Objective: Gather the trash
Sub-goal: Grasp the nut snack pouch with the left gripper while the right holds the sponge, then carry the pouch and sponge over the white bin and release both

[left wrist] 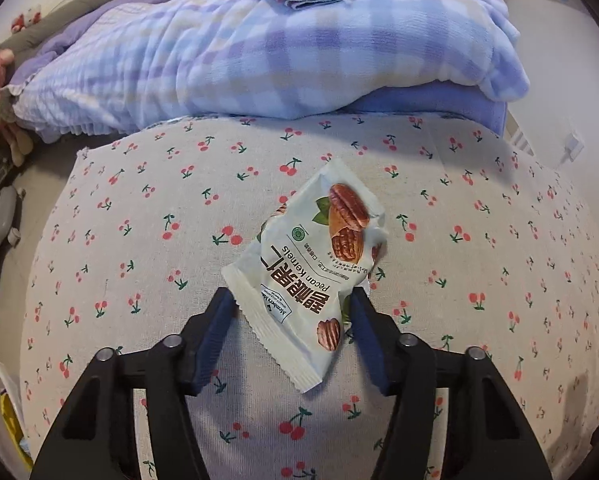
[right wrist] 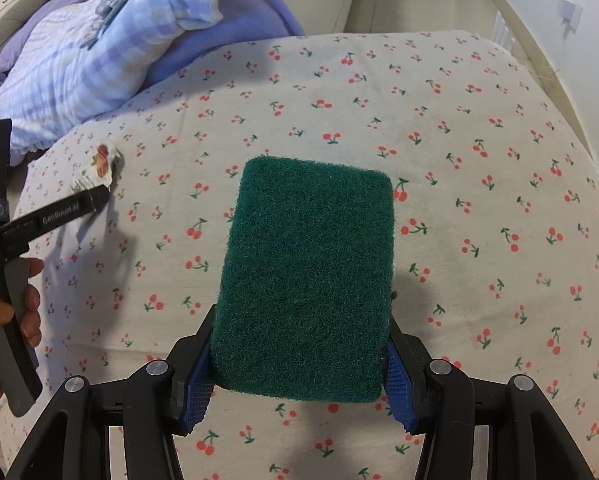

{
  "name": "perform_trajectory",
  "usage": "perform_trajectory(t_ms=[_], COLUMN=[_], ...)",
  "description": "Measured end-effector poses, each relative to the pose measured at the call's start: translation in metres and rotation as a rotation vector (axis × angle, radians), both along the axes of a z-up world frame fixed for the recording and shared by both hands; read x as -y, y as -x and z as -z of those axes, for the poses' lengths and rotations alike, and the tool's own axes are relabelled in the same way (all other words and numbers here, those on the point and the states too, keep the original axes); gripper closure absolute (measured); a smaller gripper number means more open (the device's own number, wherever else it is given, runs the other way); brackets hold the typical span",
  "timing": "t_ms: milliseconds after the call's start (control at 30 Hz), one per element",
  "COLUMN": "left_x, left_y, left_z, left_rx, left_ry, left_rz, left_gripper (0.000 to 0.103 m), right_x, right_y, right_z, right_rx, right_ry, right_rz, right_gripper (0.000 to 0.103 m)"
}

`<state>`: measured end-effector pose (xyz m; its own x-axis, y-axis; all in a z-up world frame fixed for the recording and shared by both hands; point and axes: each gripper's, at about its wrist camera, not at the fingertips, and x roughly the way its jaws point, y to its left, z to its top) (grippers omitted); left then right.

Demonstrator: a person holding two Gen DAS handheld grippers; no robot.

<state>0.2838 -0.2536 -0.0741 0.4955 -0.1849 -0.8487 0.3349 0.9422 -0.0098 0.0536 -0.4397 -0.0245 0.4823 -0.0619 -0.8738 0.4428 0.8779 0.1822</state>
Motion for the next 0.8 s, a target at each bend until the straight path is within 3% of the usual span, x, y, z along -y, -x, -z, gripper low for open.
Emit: perform_trajectory(t_ms=[100, 167, 467, 800], left_x=[-0.001, -0.003, -0.026, -0.081], left_y=[0.003, 0.007, 0.034, 0.095], left_z=[-0.001, -0.004, -0.034, -0.068], left_rx=[0.029, 0.036, 0.055, 0.054], left_ry=[0.002, 0.005, 0.056, 0.03], left_rz=[0.002, 0.004, 0.05, 0.11], left_gripper=[0.067, 0.091, 0.092, 0.091], right_x=[0.0, -0.001, -0.011, -0.049], right_y=[-0.001, -0.001, -0.002, -0.007], right_z=[0.001, 0.0, -0.008, -0.026], right_rx=[-0.003, -0.002, 0.012, 0.052], right_ry=[0.003, 0.004, 0.019, 0.04], right_rz=[-0.002, -0.002, -0.015, -0.075], right_gripper=[0.042, 0.042, 0.042, 0.042])
